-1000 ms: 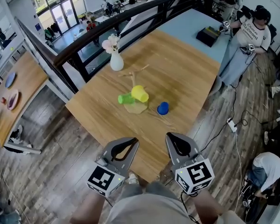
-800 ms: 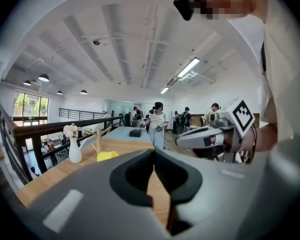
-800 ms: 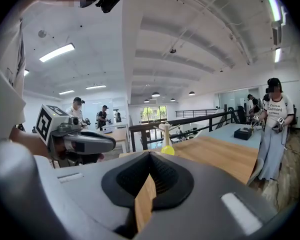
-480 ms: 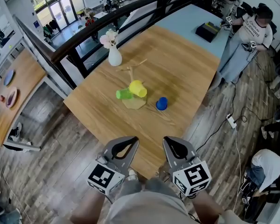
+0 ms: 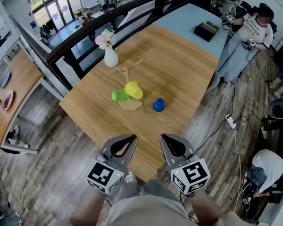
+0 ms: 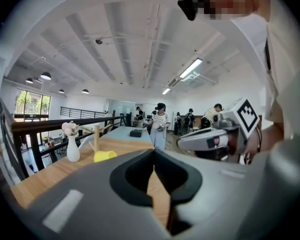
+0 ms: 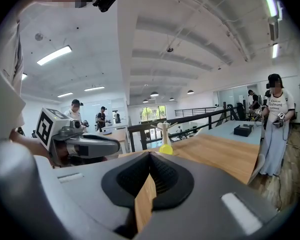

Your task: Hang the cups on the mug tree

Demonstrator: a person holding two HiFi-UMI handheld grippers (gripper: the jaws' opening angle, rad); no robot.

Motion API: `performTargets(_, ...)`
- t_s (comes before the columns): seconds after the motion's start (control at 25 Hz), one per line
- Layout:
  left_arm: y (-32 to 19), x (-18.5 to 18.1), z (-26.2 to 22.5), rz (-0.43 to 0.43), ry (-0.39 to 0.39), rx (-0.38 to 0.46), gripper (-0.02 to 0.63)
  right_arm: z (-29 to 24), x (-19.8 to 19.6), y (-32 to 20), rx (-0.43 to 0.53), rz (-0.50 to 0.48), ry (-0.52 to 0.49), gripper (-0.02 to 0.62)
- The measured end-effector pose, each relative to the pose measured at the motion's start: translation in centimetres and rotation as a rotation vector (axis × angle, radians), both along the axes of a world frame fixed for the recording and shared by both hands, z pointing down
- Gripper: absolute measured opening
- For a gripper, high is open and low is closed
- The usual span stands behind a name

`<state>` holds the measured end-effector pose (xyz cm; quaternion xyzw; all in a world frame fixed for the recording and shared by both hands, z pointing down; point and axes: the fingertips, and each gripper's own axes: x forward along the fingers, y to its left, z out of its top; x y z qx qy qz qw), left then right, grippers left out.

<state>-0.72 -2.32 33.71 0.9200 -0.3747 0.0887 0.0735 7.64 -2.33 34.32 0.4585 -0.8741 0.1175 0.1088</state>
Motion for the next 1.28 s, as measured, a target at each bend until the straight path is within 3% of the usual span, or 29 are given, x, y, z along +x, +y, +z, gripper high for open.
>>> performTargets(0.12, -1.3, 0.6, -0.1, 0.004, -0.007, 0.013, 0.003, -0.4, 0.8, -1.4, 0.017, 0.025, -0.011, 0.004)
performTargets(0.76, -10.1, 3.9, 2.7, -0.03, -0.063, 0.015, 0.003, 3.2, 4.7, -10.3, 0.0, 0.059, 0.028, 0.187)
performTargets(1.28, -14.4, 6.7, 9.5, -0.03, -0.065, -0.063, 0.003, 11.6, 6.4, -16.9, -0.072, 0.074, 0.069, 0.215)
